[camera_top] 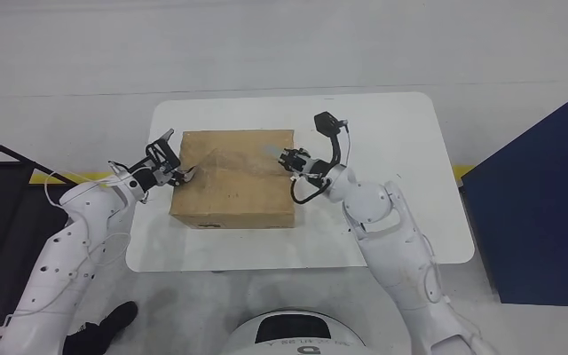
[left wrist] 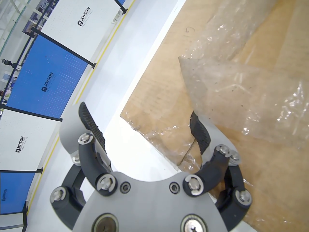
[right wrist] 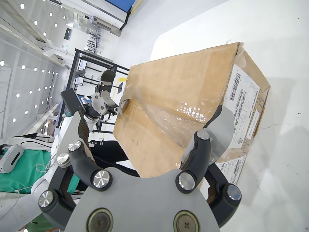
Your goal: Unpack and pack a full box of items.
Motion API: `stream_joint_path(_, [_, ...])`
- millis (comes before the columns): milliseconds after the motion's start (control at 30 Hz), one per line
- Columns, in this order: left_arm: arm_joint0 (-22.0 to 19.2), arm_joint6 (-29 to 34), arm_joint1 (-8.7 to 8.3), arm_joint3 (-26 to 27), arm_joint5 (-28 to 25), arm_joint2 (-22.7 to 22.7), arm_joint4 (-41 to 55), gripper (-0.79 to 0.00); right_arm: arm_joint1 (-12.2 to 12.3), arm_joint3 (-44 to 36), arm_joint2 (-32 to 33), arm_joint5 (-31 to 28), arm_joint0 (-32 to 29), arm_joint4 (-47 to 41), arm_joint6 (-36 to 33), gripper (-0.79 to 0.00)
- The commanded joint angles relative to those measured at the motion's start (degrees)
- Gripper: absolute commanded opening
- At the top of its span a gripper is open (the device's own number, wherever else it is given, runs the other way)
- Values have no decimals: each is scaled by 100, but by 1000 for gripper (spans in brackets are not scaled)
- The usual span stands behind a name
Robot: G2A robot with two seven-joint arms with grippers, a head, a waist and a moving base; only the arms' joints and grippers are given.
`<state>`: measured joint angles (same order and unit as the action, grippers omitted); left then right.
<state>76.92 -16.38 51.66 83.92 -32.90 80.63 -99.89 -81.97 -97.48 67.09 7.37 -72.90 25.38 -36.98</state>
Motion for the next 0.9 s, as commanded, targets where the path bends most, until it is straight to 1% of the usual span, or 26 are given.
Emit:
stream_joint_path(0, [-1, -9, 1, -27, 18, 22, 35, 0, -2, 56, -39, -1, 51, -100, -73, 0])
stream_joint_path(200, [15, 38, -9, -54, 66, 144, 87, 0, 1, 179, -130, 43, 209, -174, -117, 0])
stream_joint_path(400, [69, 21, -35, -74, 116, 398, 222, 0, 14, 258, -186, 85, 290, -236, -171, 0])
stream_joint_path(567, [269, -36, -91, -250, 187, 975, 584, 0, 12, 413, -252, 112, 407, -536, -406, 0])
stream_joint_path(733, [501, -94, -154, -364, 89, 1573, 933, 0, -4, 639, -389, 130, 559, -684, -435, 0])
stream_joint_path(833, [631, -40, -171, -193, 87, 1755, 981, 0, -21, 790, -488, 163, 676, -724, -396, 0])
stream_joint_path(867, [687, 50, -173, -80, 166, 1791, 929, 0, -25, 828, -514, 172, 710, -739, -387, 0])
